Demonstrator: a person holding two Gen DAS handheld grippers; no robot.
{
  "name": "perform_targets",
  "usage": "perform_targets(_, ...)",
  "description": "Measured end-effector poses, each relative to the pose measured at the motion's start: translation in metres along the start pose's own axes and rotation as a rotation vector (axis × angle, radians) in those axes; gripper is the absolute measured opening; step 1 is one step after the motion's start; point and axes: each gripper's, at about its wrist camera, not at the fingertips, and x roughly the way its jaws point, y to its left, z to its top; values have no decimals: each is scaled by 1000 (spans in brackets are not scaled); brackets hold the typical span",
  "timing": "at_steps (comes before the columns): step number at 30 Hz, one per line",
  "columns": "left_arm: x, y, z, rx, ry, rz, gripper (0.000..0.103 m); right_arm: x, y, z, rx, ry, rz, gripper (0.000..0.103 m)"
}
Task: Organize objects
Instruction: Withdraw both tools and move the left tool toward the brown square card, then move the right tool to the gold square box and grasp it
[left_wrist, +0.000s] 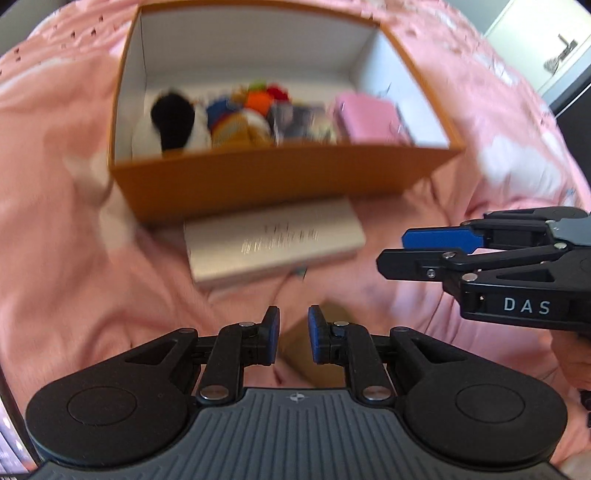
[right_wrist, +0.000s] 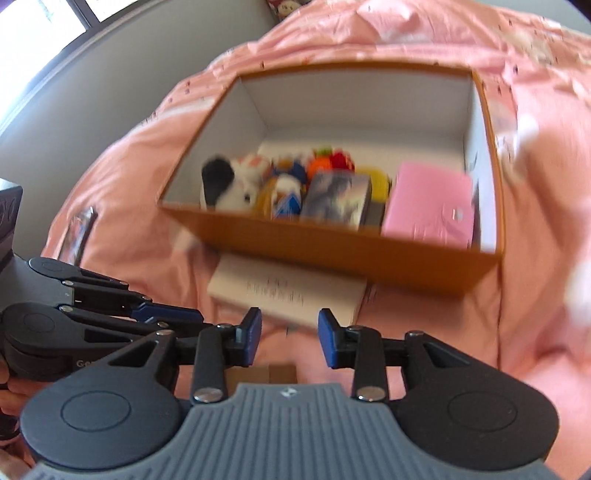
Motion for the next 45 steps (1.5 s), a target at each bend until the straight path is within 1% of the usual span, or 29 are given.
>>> perform_targets(3,8,5,-14,-6,39,38,19,11,6,-22,13,51,-11,37)
perform_targets(5,11,8,-21,-1,53,59,19,17,14,-29,7,74,-9,38)
perform_targets(7,11,10,-28,3,61,55,19,22,23,-35,-20,92,-17,41)
perform_targets(10,11,11,-34,8,53,47,19,29,27,-38,-31,117,-43,41)
perform_targets(14,16,13,-36,1,60,28,19,42,16,-44,34,170,-8,41)
perform_targets(18,26,13,-35,-4,71,19,19,52,4,-49,114,200,32,42)
perform_targets(20,31,14,-34,-14,77,16,19,58,-5,-50,163,212,56,51)
perform_targets(24,38,15,-35,-18,85,23,19,72,-22,-54,255,237,135,60)
perform_targets(26,41,15,-34,-18,90,29,19,79,-27,-55,280,247,160,67)
perform_targets(29,46,14,-33,-17,96,38,19,88,-30,-55,294,255,195,74)
perform_targets(31,48,13,-33,-17,100,41,18,92,-31,-56,299,258,208,75)
perform_targets(33,49,13,-33,-14,101,43,18,93,-30,-56,299,257,212,74)
perform_targets(35,49,13,-34,-18,99,47,18,91,-28,-56,297,251,204,65)
perform_targets(38,48,14,-34,-28,99,45,14,82,-24,-56,284,235,192,58)
perform_targets(42,47,14,-34,-31,93,42,14,68,-19,-56,259,210,167,53)
perform_targets(45,44,15,-35,-37,76,24,14,54,-12,-51,210,167,130,49)
